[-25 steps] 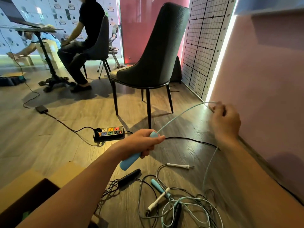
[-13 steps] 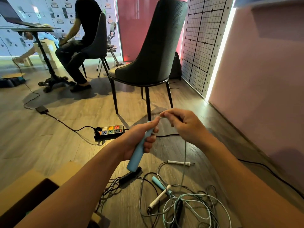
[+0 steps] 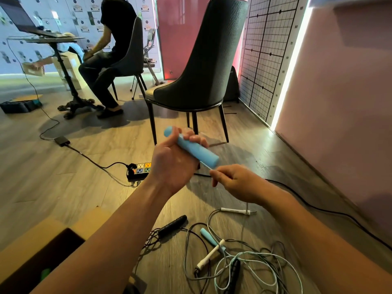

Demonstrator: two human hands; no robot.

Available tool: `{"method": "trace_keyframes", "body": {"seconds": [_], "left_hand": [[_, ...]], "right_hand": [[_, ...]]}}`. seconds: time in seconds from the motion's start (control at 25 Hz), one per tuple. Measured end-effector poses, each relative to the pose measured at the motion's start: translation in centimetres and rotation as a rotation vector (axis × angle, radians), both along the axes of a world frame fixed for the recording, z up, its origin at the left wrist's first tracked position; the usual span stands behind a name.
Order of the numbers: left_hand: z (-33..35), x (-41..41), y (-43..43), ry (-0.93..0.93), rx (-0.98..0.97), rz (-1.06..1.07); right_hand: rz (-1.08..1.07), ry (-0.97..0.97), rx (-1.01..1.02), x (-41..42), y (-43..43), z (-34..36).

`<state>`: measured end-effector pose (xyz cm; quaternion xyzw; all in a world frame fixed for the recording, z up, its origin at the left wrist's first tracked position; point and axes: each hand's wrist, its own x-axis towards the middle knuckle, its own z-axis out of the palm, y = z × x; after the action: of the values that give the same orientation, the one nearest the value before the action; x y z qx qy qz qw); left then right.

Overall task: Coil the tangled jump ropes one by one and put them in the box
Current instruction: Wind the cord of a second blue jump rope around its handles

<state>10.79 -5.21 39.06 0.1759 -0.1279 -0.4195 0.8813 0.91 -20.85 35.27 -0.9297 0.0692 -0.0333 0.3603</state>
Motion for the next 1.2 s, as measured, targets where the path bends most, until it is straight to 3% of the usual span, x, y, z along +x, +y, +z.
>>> {"method": "trace_keyframes", "body": {"seconds": [0.2, 0.32, 0.4, 0.48, 0.6, 0.68, 0.76, 0.84, 0.96, 1.08, 1.2], "left_hand": [[-1.7, 4.3, 0.5, -0.147, 0.272, 0.492], [-3.1, 5.6, 1.6, -0.534, 0.594, 0.556], [-3.6, 4.7, 1.7, -0.85, 0.877, 0.388], [-4.1, 3.3, 1.3, -1.001, 1.024, 0.093], [-4.0, 1.7, 0.6, -1.109, 1.045, -0.286], [-3.6, 1.0, 0.1, -1.158, 0.956, -0.412], [-2.7, 0.2, -0.4, -1.089, 0.789, -0.471], [-2.0, -0.2, -0.8, -0.893, 0.561, -0.506], [-1.8, 0.4, -0.8, -0.616, 0.263, -0.446], [-1.9, 1.1, -0.6, -0.402, 0.174, -0.239], [-2.1, 1.9, -0.7, -0.274, 0.188, 0.062]], "right_hand": [[0.048, -0.052, -0.086, -1.0, -0.7, 1.6], [-0.024, -0.234, -0.1, -2.0, -1.7, 2.8], [-0.053, -0.37, -0.117, -2.4, -1.8, 3.4], [-0.045, -0.491, -0.159, -2.5, -1.5, 3.7], [-0.132, -0.658, -0.256, -2.0, -1.0, 3.7], [-0.262, -0.705, -0.276, -1.6, -1.4, 3.4], [-0.38, -0.69, -0.248, -1.3, -1.9, 2.8], [-0.461, -0.602, -0.194, -1.1, -2.1, 2.2], [-0.366, -0.298, -0.123, -0.4, -1.4, 0.7], [-0.165, -0.043, -0.098, 0.3, -0.2, 0.0], [-0.07, 0.068, -0.104, 0.4, 0.8, 0.0]]}}
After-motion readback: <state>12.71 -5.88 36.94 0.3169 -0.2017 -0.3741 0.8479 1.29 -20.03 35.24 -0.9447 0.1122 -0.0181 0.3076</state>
